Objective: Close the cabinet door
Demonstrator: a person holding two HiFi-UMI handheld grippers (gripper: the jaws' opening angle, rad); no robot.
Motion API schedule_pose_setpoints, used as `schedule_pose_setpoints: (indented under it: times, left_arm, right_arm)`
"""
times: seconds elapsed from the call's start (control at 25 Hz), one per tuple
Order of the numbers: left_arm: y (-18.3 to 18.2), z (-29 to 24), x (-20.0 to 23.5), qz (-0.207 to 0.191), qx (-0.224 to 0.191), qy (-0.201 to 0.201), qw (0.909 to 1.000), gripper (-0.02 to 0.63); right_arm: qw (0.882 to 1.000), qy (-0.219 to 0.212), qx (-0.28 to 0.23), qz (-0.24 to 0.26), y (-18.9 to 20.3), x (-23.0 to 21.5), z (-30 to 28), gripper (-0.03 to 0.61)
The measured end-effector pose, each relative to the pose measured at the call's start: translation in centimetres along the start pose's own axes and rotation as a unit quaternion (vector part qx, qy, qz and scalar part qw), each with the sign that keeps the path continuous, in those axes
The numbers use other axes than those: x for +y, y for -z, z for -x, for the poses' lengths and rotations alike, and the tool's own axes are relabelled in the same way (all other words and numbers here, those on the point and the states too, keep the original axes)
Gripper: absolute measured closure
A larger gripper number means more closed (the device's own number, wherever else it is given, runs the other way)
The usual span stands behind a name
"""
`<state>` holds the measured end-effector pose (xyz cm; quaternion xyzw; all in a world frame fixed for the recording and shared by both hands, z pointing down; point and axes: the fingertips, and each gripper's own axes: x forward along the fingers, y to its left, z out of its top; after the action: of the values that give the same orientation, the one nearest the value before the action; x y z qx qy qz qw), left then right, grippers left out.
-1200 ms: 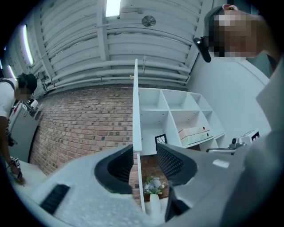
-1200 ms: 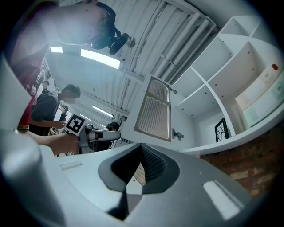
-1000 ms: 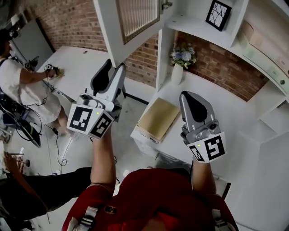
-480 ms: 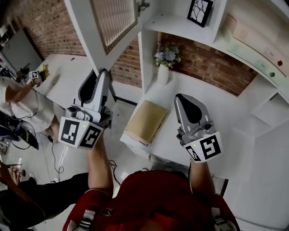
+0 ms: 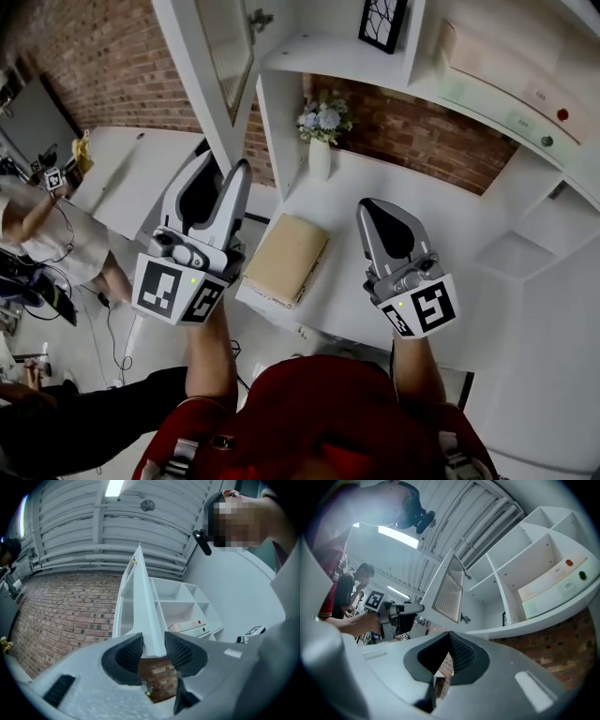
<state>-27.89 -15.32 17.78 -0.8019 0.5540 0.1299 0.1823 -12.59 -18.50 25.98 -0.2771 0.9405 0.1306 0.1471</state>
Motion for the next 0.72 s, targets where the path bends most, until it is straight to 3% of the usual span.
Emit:
schedule_pose_setpoints:
  times: [0.48, 0.72]
  left_arm:
    - [1.7, -5.9, -5.8, 0.022, -0.013, 0.042, 0.9988, 0.442]
    - [3.1, -9.6, -8.1, 0.009, 0.004, 0.06, 0.9982, 0.447]
  right_arm:
    - [0.999, 0.052, 0.01, 0.005, 0.0, -5.7, 5.1, 0.565]
    - [0.998, 0.065, 0.01, 0.007, -0.2, -7.7, 6.5, 0.565]
